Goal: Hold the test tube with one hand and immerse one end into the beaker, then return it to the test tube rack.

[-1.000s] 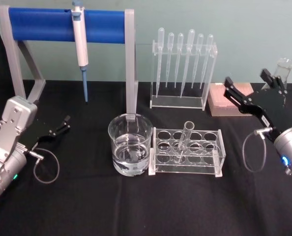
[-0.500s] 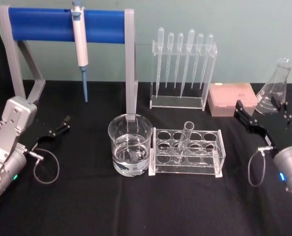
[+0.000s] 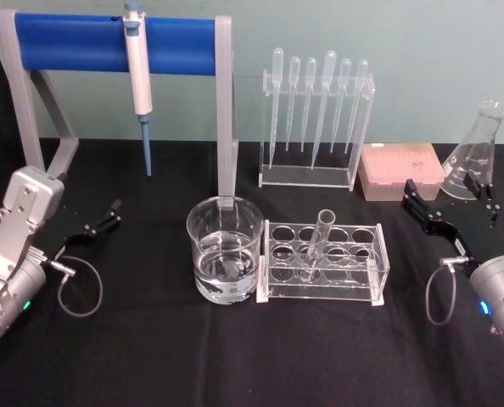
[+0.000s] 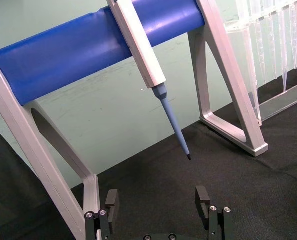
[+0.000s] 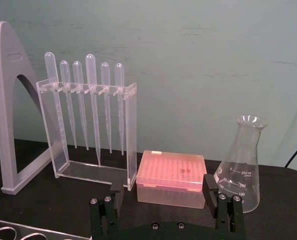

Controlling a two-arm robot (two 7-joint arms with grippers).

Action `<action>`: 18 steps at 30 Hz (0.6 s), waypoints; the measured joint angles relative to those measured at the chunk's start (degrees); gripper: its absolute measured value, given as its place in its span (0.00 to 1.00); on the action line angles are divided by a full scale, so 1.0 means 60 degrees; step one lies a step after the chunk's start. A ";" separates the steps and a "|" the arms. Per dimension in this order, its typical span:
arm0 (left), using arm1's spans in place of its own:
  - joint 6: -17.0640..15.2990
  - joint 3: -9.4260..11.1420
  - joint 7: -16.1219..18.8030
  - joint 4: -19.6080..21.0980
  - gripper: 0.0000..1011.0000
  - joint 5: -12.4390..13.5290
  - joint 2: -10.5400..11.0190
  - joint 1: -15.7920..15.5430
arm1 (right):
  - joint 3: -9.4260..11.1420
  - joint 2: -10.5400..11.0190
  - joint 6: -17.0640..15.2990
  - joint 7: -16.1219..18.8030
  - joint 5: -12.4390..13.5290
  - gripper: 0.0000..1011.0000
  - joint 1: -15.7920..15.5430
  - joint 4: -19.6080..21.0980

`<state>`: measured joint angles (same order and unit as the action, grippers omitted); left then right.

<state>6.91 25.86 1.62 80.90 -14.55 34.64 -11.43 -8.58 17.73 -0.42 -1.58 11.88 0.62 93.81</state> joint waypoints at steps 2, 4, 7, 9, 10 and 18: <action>0.0000 0.0000 0.0000 0.0000 0.99 0.0000 0.0000 0.0000 | -0.0003 0.0002 0.0000 -0.0002 -0.0003 0.99 0.0002 0.0000; 0.0000 0.0000 0.0000 0.0000 0.99 0.0000 0.0000 0.0000 | -0.0005 0.0003 0.0000 -0.0006 -0.0005 0.99 0.0002 0.0001; 0.0000 0.0000 0.0000 -0.0001 0.99 0.0000 0.0000 0.0000 | -0.0007 0.0004 0.0000 -0.0012 -0.0007 0.99 0.0003 0.0000; 0.0000 0.0000 0.0000 0.0000 0.99 0.0000 0.0000 0.0000 | -0.0010 0.0005 0.0001 -0.0015 -0.0008 0.99 0.0002 0.0000; 0.0000 0.0000 0.0000 0.0000 0.99 0.0000 0.0000 0.0000 | -0.0011 0.0007 0.0001 -0.0018 -0.0009 0.99 0.0003 0.0000; 0.0000 0.0000 0.0000 0.0000 0.99 0.0000 0.0000 0.0000 | -0.0018 0.0012 0.0002 -0.0033 -0.0018 0.99 0.0003 0.0000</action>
<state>6.90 25.86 1.62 80.90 -14.55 34.65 -11.43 -8.69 17.80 -0.40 -1.78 11.78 0.64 93.82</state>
